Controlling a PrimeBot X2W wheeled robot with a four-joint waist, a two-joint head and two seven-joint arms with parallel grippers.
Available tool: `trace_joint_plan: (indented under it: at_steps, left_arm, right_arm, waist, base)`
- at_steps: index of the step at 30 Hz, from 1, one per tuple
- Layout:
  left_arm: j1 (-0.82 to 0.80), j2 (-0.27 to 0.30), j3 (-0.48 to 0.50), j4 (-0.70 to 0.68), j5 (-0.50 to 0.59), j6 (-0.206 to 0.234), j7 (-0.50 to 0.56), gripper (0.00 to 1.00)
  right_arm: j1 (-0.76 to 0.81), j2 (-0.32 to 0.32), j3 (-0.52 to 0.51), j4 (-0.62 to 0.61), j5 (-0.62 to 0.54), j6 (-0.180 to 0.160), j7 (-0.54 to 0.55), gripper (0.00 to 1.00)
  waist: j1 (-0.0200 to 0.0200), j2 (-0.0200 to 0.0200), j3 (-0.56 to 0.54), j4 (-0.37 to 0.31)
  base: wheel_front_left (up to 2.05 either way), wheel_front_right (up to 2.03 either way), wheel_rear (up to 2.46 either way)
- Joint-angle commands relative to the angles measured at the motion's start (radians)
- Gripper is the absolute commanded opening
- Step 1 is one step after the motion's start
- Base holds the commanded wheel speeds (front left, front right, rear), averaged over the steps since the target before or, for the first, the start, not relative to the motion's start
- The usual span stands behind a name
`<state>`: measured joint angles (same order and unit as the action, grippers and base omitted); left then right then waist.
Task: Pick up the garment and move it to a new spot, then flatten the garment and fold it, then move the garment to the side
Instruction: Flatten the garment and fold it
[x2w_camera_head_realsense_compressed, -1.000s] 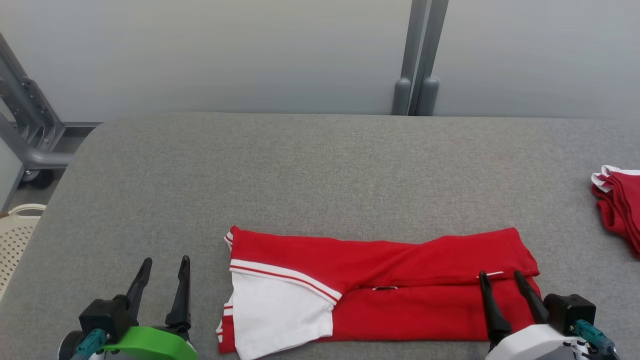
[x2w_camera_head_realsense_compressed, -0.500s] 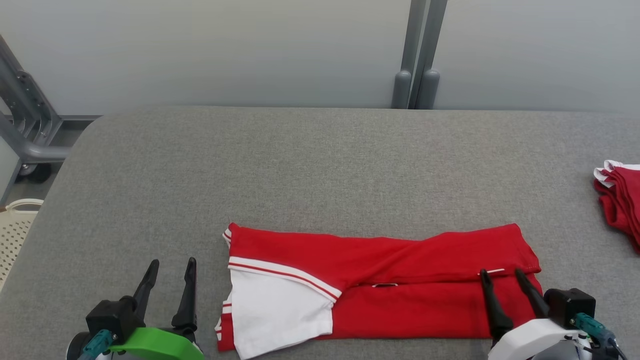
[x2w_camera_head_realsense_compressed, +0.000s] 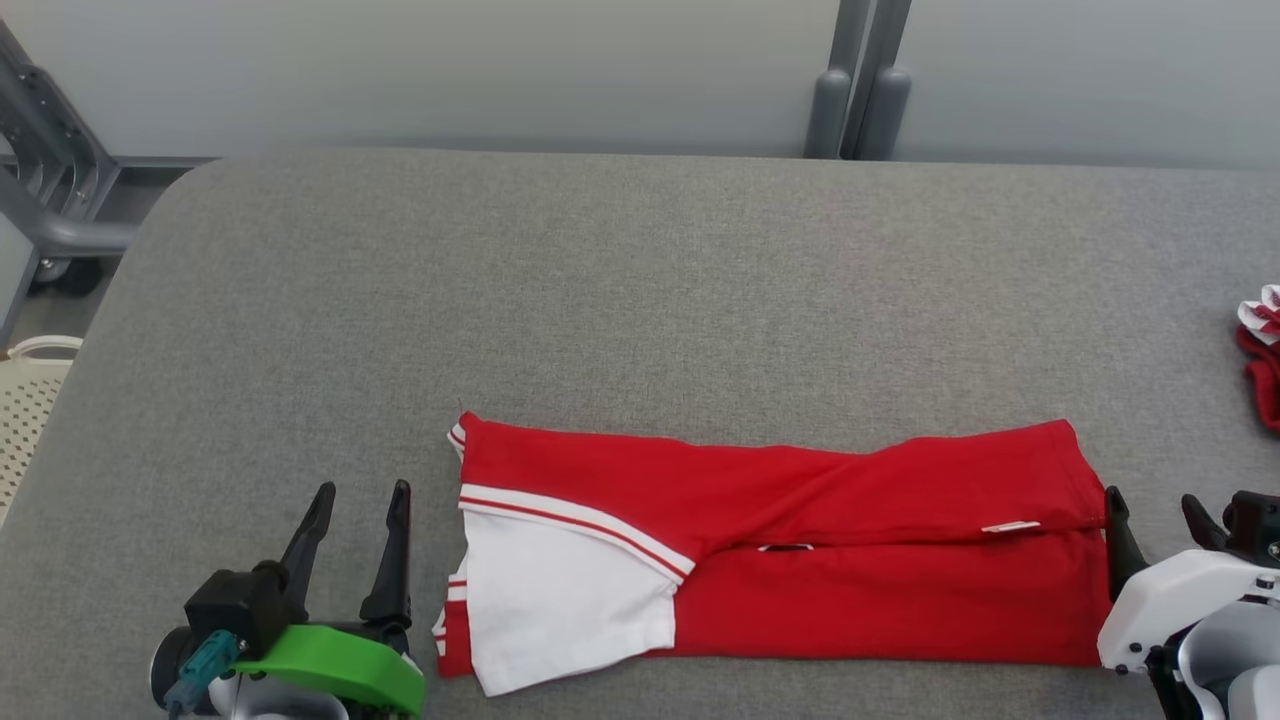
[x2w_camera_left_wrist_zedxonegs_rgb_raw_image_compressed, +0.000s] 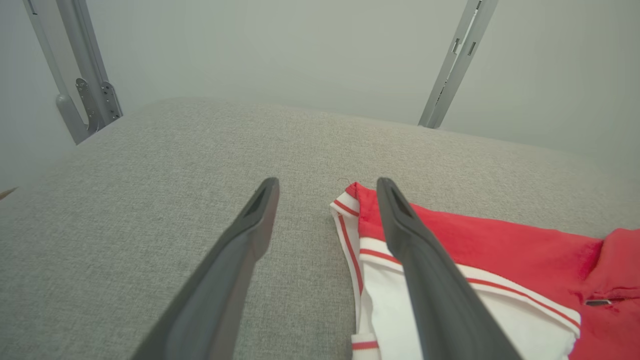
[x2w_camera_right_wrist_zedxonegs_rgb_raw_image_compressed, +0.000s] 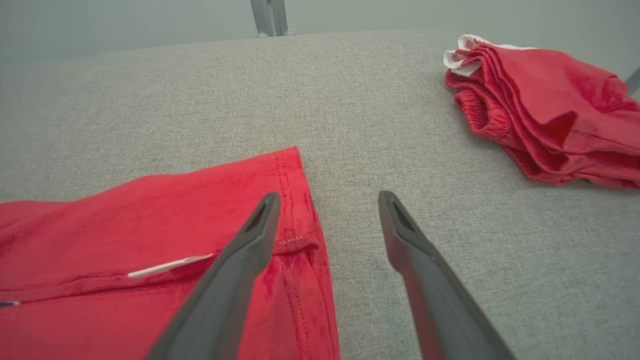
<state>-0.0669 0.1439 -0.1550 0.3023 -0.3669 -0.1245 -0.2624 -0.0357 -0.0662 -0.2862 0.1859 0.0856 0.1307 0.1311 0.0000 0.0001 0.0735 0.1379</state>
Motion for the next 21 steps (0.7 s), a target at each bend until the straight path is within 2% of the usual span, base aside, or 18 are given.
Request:
trace_joint_plan:
  at_steps: [1, 16, 21]
  left_arm:
    - [-0.021, -0.003, -0.001, -0.001, 0.008, -0.005, -0.003, 1.00]
    - [-0.052, -0.020, -0.003, 0.008, 0.008, -0.007, -0.003, 1.00]
    - [-0.061, -0.015, -0.011, 0.010, -0.002, -0.007, -0.003, 1.00]
  right_arm:
    - [-0.020, 0.003, -0.010, -0.002, -0.006, 0.000, 0.018, 1.00]
    - [0.005, 0.014, -0.083, 0.027, -0.020, 0.000, 0.088, 1.00]
    - [-0.012, 0.015, -0.072, 0.056, -0.007, 0.000, 0.125, 1.00]
  waist:
    - [0.0000, -0.0001, 0.032, 0.019]
    - [0.0000, -0.0001, 0.085, 0.058]
    - [0.0000, -0.0001, 0.091, 0.058]
  base:
    - [0.00, 0.00, 0.00]
    - [0.00, 0.00, 0.00]
    - [0.00, 0.00, 0.00]
